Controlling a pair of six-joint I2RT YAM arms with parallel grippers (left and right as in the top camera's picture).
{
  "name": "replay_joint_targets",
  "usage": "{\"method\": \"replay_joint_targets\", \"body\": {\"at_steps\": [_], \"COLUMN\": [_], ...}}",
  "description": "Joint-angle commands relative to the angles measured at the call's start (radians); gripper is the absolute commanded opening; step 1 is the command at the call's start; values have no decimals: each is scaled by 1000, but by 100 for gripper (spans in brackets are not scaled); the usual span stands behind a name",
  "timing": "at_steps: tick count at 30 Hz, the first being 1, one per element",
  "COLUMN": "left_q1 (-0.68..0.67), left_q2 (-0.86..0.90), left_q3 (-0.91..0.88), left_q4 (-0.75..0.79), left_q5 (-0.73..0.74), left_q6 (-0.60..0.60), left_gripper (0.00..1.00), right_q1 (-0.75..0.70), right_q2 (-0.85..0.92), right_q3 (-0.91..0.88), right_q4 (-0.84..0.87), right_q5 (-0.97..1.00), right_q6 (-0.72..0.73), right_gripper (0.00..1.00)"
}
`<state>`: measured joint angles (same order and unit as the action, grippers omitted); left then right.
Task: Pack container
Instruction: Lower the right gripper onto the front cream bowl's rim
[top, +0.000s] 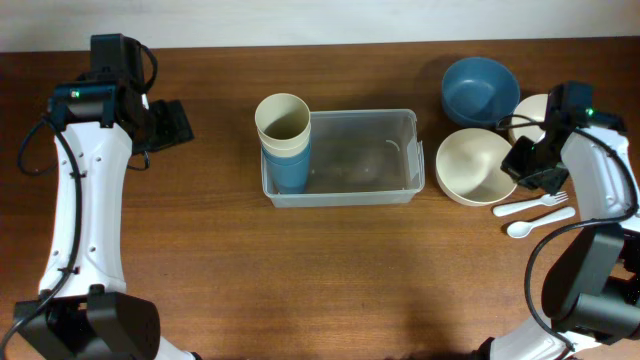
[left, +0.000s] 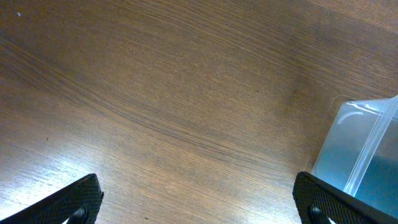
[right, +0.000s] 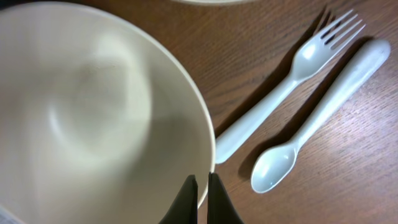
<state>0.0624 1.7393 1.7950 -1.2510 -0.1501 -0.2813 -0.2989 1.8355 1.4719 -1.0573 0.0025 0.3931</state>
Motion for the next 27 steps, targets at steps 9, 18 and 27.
{"method": "replay_joint_targets", "body": {"at_steps": [9, 18, 27], "left_q1": [4, 4, 4], "left_q2": [0, 0, 0], "left_q3": [-11, -11, -11], "left_q4": [2, 2, 2], "left_q5": [-4, -4, -4], "left_q6": [-10, -10, -10], "left_gripper": [100, 100, 100], "right_q1": [-2, -2, -2], "right_q2": [4, 4, 7], "right_q3": [11, -99, -117], "right_q4": [-5, 96, 151], "right_q5": [32, 49, 2], "right_q6": [8, 8, 8], "right_gripper": [44, 49, 49]}}
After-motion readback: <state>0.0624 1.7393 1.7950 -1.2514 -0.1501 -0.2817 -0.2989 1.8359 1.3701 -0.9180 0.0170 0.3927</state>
